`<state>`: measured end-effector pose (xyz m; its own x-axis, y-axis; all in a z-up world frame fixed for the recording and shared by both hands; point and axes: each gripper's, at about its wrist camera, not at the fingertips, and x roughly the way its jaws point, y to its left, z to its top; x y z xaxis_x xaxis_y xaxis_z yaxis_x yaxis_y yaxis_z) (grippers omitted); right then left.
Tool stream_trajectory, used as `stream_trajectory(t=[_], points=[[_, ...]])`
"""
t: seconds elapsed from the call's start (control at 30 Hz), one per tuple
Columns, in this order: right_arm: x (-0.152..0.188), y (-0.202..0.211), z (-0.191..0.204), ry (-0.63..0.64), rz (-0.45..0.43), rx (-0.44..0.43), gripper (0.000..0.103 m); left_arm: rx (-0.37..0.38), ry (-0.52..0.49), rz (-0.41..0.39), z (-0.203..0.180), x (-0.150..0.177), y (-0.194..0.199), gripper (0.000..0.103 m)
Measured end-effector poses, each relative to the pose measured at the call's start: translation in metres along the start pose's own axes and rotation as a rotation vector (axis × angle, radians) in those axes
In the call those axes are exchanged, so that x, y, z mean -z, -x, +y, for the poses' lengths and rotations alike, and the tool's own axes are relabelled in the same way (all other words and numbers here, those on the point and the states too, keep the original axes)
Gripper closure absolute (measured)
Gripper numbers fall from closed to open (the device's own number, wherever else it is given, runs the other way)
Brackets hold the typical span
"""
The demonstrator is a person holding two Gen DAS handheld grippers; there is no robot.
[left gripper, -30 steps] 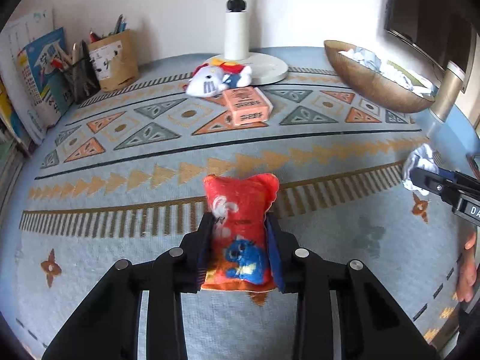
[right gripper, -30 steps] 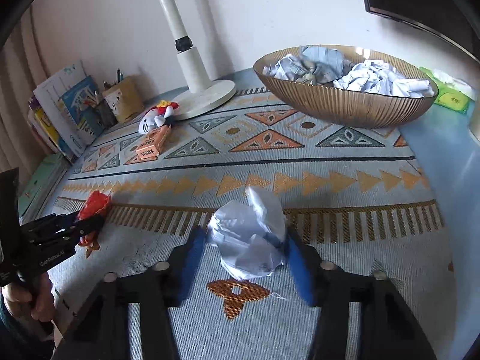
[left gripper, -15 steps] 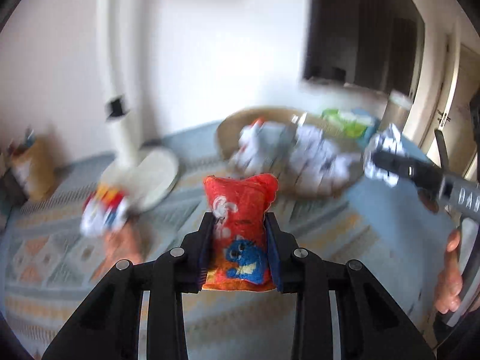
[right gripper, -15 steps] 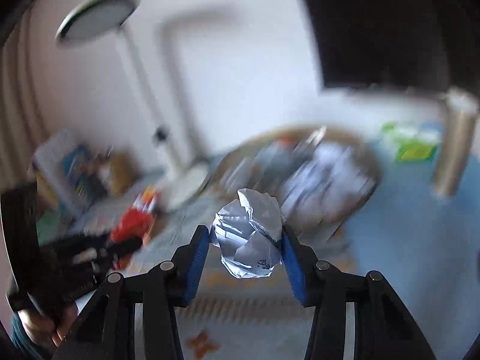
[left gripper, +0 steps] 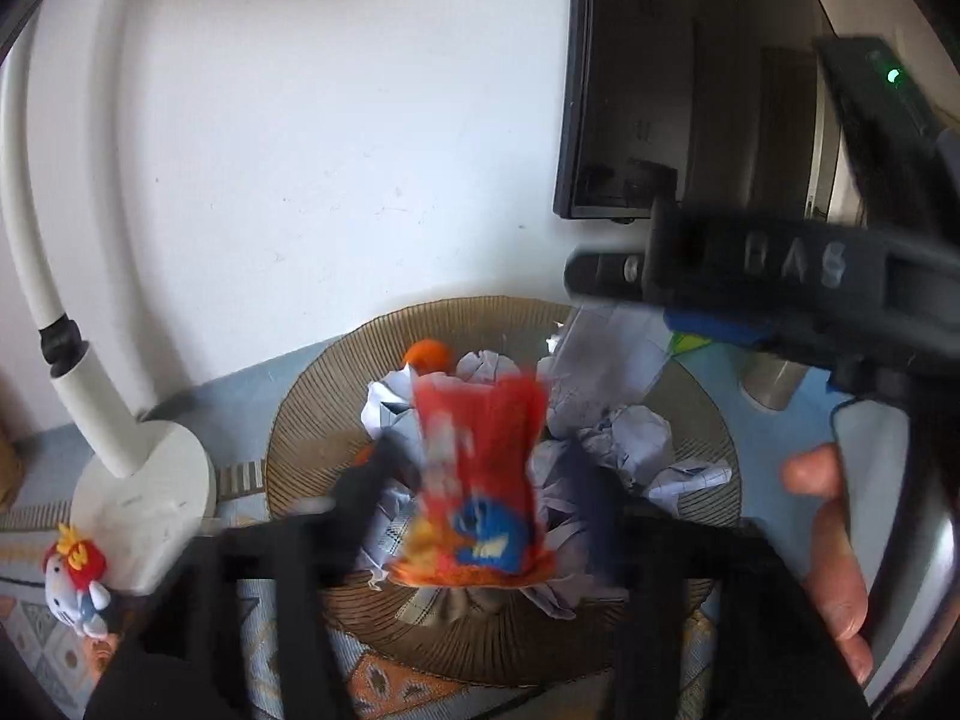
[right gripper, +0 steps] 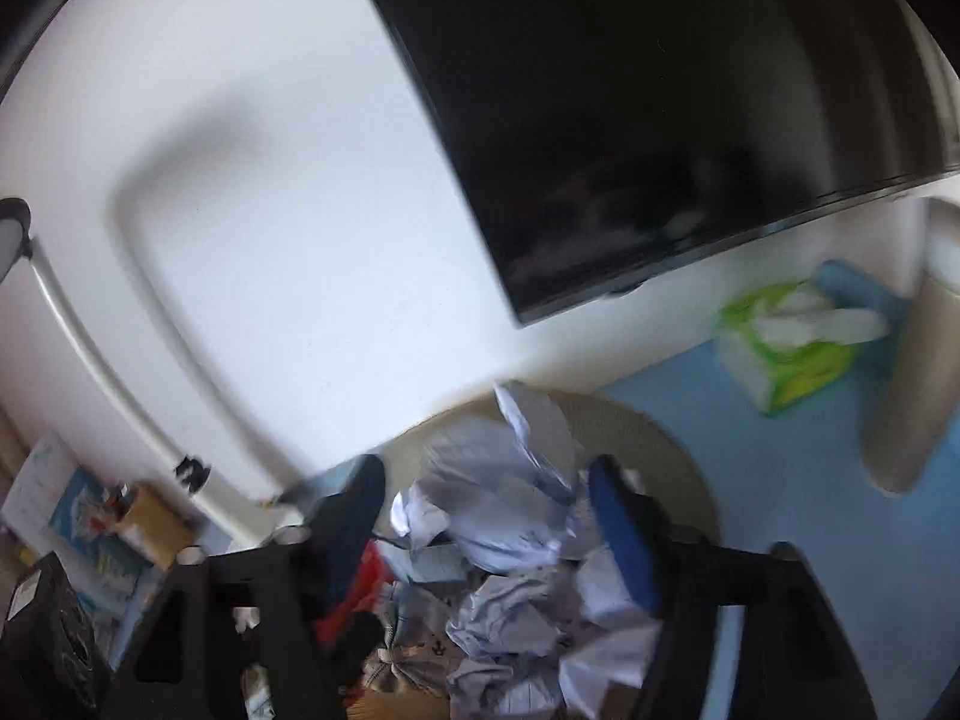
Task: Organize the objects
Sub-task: 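Carry the paper ball and snack bag over the amber bowl and open both tools, then move both open tools back toward the pink box and plush toy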
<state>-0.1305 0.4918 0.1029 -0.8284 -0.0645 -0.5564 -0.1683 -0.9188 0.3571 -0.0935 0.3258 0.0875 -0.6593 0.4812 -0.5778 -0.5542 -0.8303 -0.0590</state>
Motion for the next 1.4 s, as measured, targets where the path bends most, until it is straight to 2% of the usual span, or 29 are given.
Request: stream_trajectory(t=[0.07, 0.23, 0.3, 0.4, 0.5, 0.6, 0.63, 0.7, 0.77, 0.87, 0.93, 0.97, 1.03, 1.17, 1.2, 1.27, 1.4], points=[[0.001, -0.008, -0.005, 0.025, 0.050, 0.003, 0.034, 0.003, 0.009, -0.033, 0.006, 0.003, 0.013, 0.014], [0.025, 0.026, -0.021, 0.005, 0.042, -0.006, 0.034, -0.020, 0.036, -0.026, 0.031, 0.020, 0.055, 0.014], [0.037, 0.041, -0.017, 0.003, 0.048, -0.021, 0.033, -0.058, 0.060, -0.029, 0.046, 0.033, 0.078, 0.014], [0.061, 0.064, 0.001, 0.049, 0.068, -0.041, 0.033, -0.119, 0.098, -0.031, 0.075, 0.060, 0.117, 0.010], [0.087, 0.081, 0.031, 0.093, 0.100, -0.080, 0.033, -0.211, 0.170, -0.028, 0.111, 0.094, 0.159, 0.001], [0.124, 0.086, 0.059, 0.107, 0.164, -0.119, 0.033, -0.274, 0.236, 0.006, 0.143, 0.126, 0.180, 0.001], [0.141, 0.084, 0.067, 0.108, 0.186, -0.132, 0.033, -0.325, 0.256, 0.025, 0.157, 0.143, 0.184, 0.001], [0.168, 0.079, 0.079, 0.130, 0.195, -0.114, 0.033, -0.374, 0.288, 0.053, 0.178, 0.168, 0.183, 0.001], [0.193, 0.069, 0.090, 0.174, 0.188, -0.099, 0.033, -0.375, 0.343, 0.071, 0.195, 0.189, 0.180, 0.001], [0.220, 0.055, 0.101, 0.226, 0.195, -0.058, 0.033, -0.358, 0.410, 0.088, 0.207, 0.200, 0.174, 0.001], [0.228, 0.049, 0.105, 0.238, 0.207, -0.063, 0.033, -0.360, 0.417, 0.035, 0.209, 0.199, 0.180, 0.001], [0.231, 0.047, 0.106, 0.247, 0.201, -0.058, 0.033, -0.375, 0.421, 0.035, 0.209, 0.200, 0.181, 0.001], [0.235, 0.043, 0.105, 0.262, 0.191, -0.026, 0.033, -0.391, 0.446, 0.086, 0.212, 0.203, 0.175, 0.001], [0.237, 0.045, 0.109, 0.281, 0.151, 0.023, 0.032, -0.484, 0.447, 0.148, 0.210, 0.203, 0.167, 0.001], [0.238, 0.046, 0.112, 0.298, 0.142, 0.032, 0.029, -0.490, 0.442, 0.153, 0.209, 0.204, 0.166, 0.001], [0.240, 0.048, 0.118, 0.332, 0.129, 0.044, 0.011, -0.497, 0.437, 0.164, 0.209, 0.205, 0.164, 0.001], [0.238, 0.051, 0.120, 0.337, 0.101, 0.047, 0.009, -0.497, 0.450, 0.175, 0.211, 0.206, 0.164, 0.001]])
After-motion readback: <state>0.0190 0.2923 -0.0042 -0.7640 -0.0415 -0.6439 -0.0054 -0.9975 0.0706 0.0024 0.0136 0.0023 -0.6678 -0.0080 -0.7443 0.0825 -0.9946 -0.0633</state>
